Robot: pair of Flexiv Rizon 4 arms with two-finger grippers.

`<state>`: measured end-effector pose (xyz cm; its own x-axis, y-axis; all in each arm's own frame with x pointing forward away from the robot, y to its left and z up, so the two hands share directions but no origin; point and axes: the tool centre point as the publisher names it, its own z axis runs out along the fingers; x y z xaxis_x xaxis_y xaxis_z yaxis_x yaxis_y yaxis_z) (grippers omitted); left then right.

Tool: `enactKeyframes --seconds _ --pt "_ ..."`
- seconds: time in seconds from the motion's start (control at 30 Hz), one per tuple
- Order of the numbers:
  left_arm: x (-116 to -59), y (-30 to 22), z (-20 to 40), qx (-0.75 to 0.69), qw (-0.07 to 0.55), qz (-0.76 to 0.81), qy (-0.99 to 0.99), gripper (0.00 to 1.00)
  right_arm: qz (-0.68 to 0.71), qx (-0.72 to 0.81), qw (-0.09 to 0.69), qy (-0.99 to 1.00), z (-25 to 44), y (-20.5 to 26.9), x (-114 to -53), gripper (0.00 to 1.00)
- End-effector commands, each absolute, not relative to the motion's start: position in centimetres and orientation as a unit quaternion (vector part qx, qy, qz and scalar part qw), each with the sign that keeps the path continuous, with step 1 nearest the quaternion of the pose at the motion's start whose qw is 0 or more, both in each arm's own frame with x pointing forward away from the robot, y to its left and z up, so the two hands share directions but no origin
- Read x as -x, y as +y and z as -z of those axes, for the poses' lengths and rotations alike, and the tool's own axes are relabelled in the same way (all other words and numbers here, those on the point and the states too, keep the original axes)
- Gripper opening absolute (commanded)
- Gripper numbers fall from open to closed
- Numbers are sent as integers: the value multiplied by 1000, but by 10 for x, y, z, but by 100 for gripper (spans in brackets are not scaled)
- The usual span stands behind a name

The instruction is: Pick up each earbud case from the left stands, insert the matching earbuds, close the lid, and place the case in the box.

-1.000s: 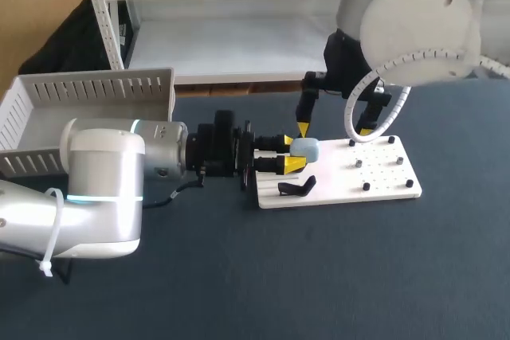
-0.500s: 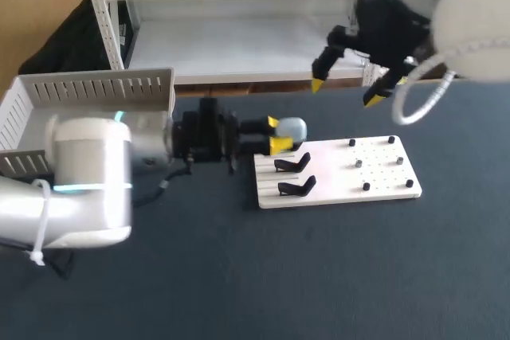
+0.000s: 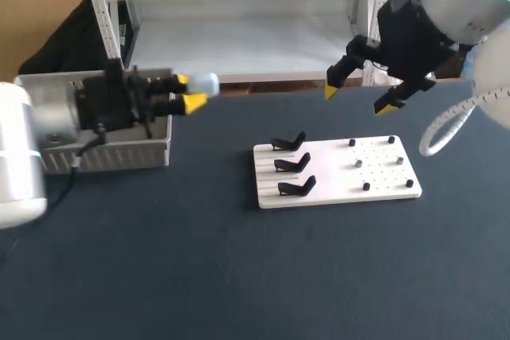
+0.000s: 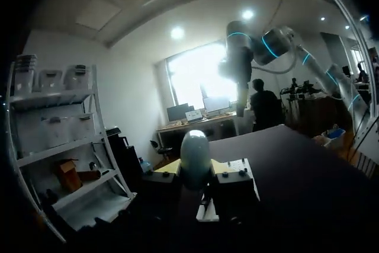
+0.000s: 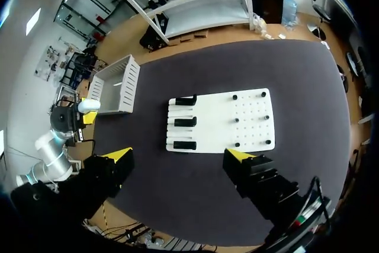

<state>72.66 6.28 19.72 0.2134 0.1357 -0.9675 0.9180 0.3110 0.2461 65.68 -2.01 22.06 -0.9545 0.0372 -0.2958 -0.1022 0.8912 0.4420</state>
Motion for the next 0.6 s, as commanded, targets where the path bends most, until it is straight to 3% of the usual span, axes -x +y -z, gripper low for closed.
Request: enactKeyframes --seconds 0.03,0.6 --pt "-719 108 -213 -424 641 246 590 0 -231 13 160 960 -220 -20 -654 100" --pt "-788 202 -154 -317 595 190 714 0 -231 13 160 960 -220 -20 -654 100"
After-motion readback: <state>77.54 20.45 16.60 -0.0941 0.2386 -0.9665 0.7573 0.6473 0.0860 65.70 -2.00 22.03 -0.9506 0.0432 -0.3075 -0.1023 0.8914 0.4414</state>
